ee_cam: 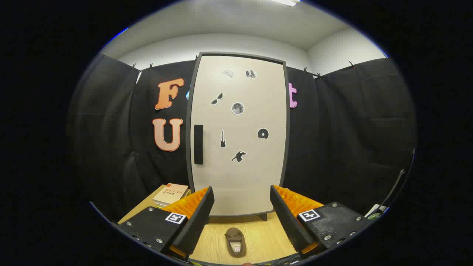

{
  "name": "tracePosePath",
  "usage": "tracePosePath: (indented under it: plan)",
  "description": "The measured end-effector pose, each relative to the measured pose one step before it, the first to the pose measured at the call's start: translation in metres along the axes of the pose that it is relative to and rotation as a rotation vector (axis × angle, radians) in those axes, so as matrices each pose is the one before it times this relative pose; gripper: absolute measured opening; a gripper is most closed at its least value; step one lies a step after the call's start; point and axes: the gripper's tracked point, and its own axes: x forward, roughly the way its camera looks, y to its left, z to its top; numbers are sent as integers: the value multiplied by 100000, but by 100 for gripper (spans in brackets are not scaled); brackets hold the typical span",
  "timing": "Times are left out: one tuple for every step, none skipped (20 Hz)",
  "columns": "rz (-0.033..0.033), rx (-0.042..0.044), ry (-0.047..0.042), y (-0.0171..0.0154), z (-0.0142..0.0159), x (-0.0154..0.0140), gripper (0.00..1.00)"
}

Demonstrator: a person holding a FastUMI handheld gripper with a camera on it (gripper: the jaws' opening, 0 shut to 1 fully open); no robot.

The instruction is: Open the shoe cabinet door, grab the shoes and put them into the shoe cabinet, then close the shoe cabinet door.

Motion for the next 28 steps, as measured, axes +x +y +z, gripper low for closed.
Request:
tracePosePath:
  plan:
    - [37,62,163,8,-118,-15,95]
    - [174,20,65,26,19,31,95]
    - [42,-145,179,-22,-19,56,95]
    - [-21,-98,-29,-34,40,37,95]
    - [69,-25,93,36,-58,69,95]
    - [219,61,-4,50,33,-17,95]
    - [-69,-210,70,-25,-17,117,95]
    - [-214,-333,-97,-51,15,68,95]
    - [-51,-280,-89,-64,74,-13,95]
    - [-38,-29,-97,-4,34,94,95]
    - [133,156,275,57,-34,95,95]
    - [90,217,171,22,2,50,95]
    - [54,209,-26,16,-1,144,95]
    - [214,80,-28,126,-30,102,95]
    - [270,-116,206,146,-14,182,95]
    - [301,-136,266,171,-100,234,95]
    - [403,-205,290,232,-67,172,95]
    - [462,-89,83,272,57,200,95]
    - [503,-20,-68,295,50,229,95]
    - [654,-45,-131,306,108,298,95]
    - [526,-65,-73,326,97,285,95]
    - [496,-2,-15,322,101,373,95]
    - [587,175,33,359,160,414,95]
    - [785,357,-297,475,199,468,95]
    - [925,375,-359,572,221,618,95]
    - [934,235,-311,553,219,682,95]
    - [863,77,-238,592,158,721,95]
    - [803,-25,-96,608,183,792,95]
